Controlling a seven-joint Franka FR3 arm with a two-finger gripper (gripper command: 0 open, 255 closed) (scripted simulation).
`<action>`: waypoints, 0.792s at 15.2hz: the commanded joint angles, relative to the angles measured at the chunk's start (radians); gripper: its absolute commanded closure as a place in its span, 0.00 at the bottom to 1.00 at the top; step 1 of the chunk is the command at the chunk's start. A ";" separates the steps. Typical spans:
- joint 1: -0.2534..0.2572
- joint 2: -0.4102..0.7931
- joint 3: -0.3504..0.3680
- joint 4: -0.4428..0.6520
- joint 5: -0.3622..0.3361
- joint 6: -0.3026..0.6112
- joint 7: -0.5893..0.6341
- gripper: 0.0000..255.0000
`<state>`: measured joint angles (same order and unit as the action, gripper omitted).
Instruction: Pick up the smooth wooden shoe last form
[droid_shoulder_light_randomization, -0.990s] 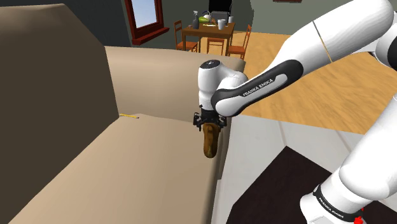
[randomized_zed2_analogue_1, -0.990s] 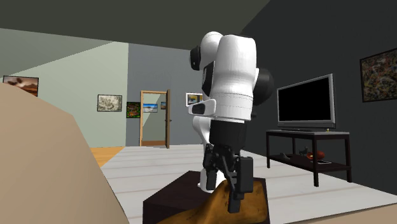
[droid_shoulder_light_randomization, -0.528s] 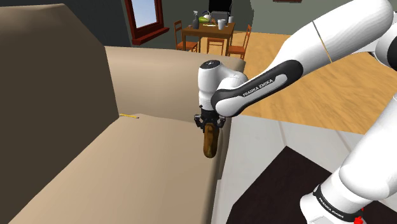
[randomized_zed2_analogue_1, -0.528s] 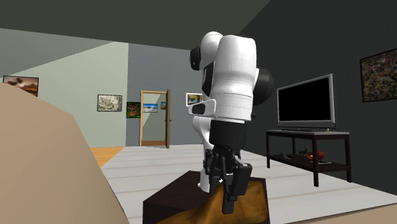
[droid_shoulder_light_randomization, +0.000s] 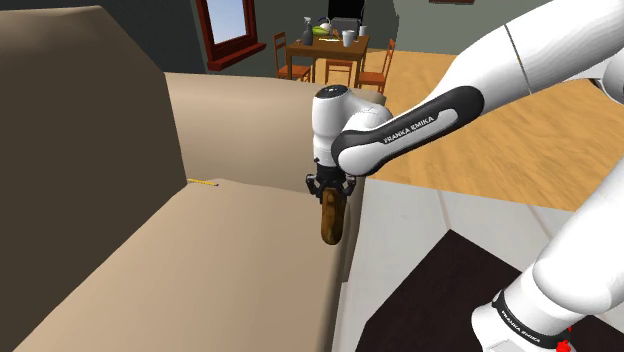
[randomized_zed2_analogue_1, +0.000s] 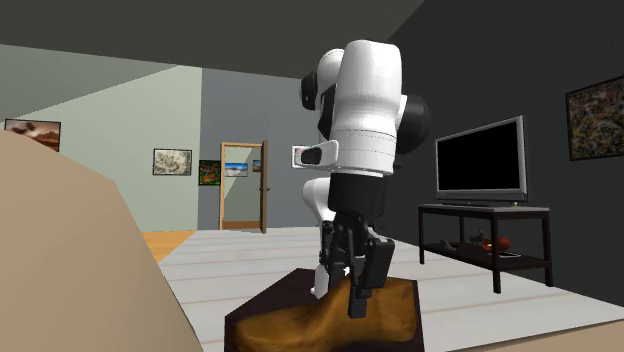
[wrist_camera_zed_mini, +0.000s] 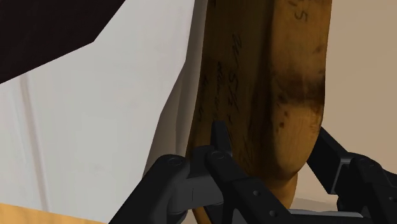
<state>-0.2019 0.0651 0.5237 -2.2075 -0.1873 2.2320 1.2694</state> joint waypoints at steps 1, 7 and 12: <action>0.000 -0.015 0.002 0.013 0.012 -0.024 -0.009 1.00; -0.002 -0.061 0.003 0.050 0.049 -0.098 -0.041 1.00; -0.003 -0.082 0.002 0.073 0.064 -0.137 -0.055 1.00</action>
